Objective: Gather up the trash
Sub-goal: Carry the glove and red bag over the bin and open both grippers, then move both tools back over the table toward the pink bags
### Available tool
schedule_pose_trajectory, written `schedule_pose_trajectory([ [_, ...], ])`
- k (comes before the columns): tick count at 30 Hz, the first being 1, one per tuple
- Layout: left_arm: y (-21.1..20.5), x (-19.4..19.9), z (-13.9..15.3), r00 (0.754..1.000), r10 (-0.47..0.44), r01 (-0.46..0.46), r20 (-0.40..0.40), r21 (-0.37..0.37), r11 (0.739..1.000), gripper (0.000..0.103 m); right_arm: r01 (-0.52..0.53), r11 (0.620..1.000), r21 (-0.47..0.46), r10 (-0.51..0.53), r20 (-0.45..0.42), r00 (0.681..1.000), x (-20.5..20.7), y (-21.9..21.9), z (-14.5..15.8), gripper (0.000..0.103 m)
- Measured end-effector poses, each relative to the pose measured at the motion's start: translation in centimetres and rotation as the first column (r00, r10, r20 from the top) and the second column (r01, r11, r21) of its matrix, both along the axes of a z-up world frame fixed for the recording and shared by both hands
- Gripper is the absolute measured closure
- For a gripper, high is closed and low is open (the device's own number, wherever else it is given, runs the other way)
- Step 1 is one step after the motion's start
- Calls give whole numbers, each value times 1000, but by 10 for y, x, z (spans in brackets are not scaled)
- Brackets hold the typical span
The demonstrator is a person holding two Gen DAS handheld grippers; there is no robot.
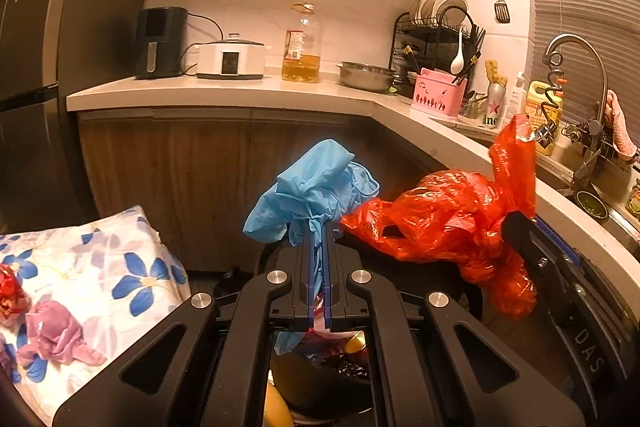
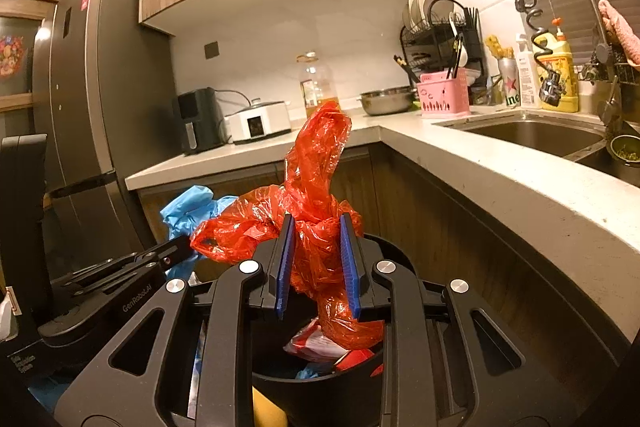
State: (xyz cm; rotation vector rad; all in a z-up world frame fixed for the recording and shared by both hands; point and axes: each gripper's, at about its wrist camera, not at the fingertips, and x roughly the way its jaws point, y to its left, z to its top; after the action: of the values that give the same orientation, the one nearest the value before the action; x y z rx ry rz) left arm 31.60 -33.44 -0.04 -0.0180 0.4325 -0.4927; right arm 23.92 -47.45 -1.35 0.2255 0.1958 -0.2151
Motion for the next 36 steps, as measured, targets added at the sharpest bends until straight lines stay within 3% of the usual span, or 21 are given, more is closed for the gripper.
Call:
schedule_pose_trajectory([
  [8,-7,11,-11,999,-36,36,-20,23,999,99,3,1000,17,-2,-48,999,17,-8,-12,75],
  [12,-8,13,-15,999,-40,41,-32,27,999,95,4,1000,19,-3,-65,998,21,-9,-16,65],
  [16,-4,13,-16,999,-37,37,-32,24,999,74,12,1000,18,-11,-70,998,21,-11,-18,56],
  [25,10,12,-18,998,-16,16,-54,-3,1000,47,36,999,35,-33,-81,996,13,-17,-21,47],
  [29,24,4,-15,999,19,-20,-40,-16,1000,28,42,998,36,-39,-82,996,7,-14,-20,41],
  [36,53,-22,-10,995,104,-104,1,13,994,15,36,999,4,-36,-86,996,-8,4,-20,27],
])
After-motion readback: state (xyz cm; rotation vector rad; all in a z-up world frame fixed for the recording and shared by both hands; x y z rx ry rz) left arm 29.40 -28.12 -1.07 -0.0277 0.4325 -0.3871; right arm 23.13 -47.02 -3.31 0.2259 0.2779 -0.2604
